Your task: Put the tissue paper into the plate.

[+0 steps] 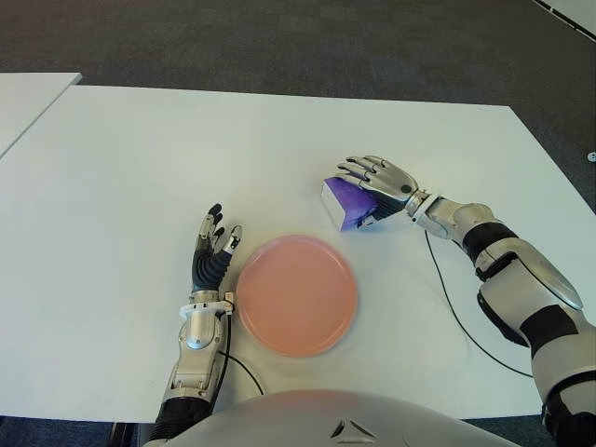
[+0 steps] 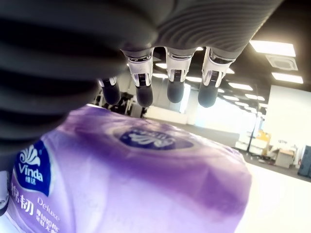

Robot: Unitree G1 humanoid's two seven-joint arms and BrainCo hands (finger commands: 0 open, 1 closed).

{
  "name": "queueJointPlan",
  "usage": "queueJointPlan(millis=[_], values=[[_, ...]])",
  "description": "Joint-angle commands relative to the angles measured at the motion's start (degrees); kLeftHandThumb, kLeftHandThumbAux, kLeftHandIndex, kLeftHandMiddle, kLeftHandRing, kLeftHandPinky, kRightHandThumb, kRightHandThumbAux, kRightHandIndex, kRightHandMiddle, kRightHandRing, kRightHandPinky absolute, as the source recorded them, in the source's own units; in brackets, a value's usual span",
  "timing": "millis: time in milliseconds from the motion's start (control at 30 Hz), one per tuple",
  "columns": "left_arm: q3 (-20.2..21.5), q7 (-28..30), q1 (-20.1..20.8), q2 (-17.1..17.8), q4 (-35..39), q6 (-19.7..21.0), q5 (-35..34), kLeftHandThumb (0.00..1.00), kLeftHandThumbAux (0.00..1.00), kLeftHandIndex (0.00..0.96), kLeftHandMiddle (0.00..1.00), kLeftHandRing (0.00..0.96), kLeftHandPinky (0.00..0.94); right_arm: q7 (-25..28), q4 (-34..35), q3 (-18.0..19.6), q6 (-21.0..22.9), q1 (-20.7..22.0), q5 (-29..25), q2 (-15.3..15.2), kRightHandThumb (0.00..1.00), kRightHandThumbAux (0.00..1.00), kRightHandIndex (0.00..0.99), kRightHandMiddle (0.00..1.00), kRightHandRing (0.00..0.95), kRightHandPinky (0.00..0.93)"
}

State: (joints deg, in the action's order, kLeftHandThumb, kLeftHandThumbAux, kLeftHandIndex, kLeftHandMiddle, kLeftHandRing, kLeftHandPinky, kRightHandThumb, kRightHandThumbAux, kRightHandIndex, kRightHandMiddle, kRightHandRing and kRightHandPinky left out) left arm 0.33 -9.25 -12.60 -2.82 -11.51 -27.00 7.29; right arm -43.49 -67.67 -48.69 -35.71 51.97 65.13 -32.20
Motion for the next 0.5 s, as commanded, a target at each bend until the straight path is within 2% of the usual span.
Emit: queueJointPlan(millis=[33, 500], values=[[-0.1, -0.5, -0.9, -0.1, 0.0, -0.1, 0.4, 0.0, 0.498, 0.0, 0.0, 0.0, 0.0, -0.4, -0.9, -1.1, 0.8, -1.4, 0.5, 1.0, 0.493, 0.518, 0.0, 0.0, 0.0, 0.0], [0.2, -0.4, -0.1, 0.1, -1.7, -1.0, 0.1, 0.0, 0.492, 0.0, 0.0, 0.0, 0.0, 1.7, -4.6, -2.2, 1.3, -2.2, -0.3, 3.3, 0.5, 0.538, 0.0, 0.0, 0.0, 0.0]])
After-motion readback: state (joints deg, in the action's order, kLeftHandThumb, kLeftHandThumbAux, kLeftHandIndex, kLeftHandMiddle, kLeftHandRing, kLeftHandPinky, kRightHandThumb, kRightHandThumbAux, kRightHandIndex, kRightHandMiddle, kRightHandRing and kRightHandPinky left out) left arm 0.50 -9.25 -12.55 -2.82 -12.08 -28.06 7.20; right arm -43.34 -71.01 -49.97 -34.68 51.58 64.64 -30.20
